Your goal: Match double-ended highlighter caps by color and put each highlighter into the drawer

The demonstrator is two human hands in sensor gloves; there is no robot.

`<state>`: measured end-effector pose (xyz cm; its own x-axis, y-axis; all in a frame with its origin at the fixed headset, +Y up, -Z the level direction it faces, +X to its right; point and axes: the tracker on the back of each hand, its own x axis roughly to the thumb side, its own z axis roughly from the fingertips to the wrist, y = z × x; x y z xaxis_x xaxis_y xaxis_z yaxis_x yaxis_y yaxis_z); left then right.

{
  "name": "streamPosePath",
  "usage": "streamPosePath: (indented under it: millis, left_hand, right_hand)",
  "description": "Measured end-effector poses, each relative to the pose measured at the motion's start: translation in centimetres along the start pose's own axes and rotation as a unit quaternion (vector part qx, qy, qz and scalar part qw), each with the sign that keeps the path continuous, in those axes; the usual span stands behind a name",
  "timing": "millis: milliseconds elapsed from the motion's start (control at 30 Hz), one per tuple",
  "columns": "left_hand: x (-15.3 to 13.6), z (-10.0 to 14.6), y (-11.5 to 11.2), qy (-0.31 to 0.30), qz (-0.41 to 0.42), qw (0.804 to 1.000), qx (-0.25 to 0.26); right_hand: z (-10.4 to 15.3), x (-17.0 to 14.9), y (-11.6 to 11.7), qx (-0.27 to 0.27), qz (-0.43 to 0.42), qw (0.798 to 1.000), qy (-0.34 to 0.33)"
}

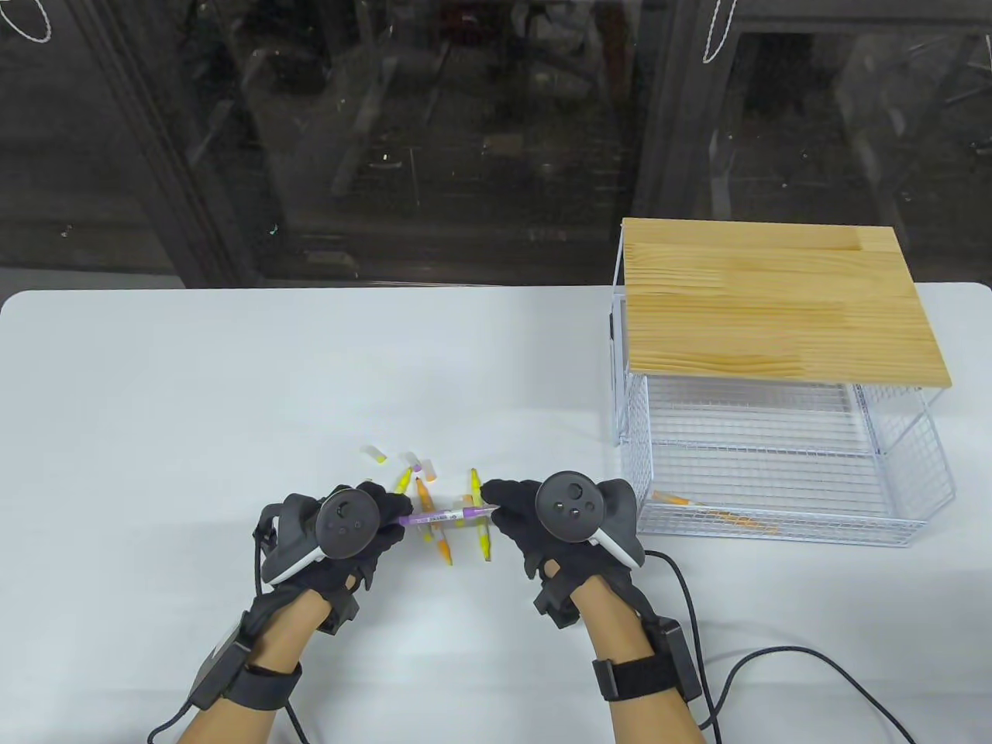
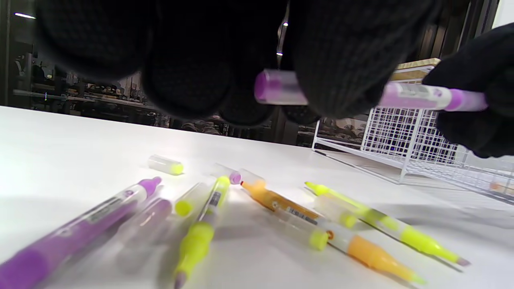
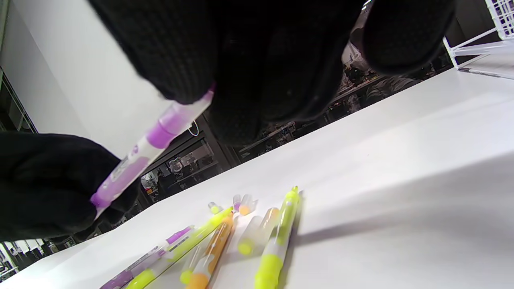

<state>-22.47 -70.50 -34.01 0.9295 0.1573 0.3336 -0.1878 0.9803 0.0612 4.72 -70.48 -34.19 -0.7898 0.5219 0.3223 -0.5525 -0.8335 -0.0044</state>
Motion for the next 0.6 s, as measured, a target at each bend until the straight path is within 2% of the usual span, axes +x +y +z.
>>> streamPosePath:
  millis: [600]
  left_hand:
    - [2.1, 0.7, 0.7, -0.057, -0.003, 0.997, 0.044]
  right_hand:
    - [0.5, 1.1, 0.4, -0.011, 0.074, 0.997, -0.021]
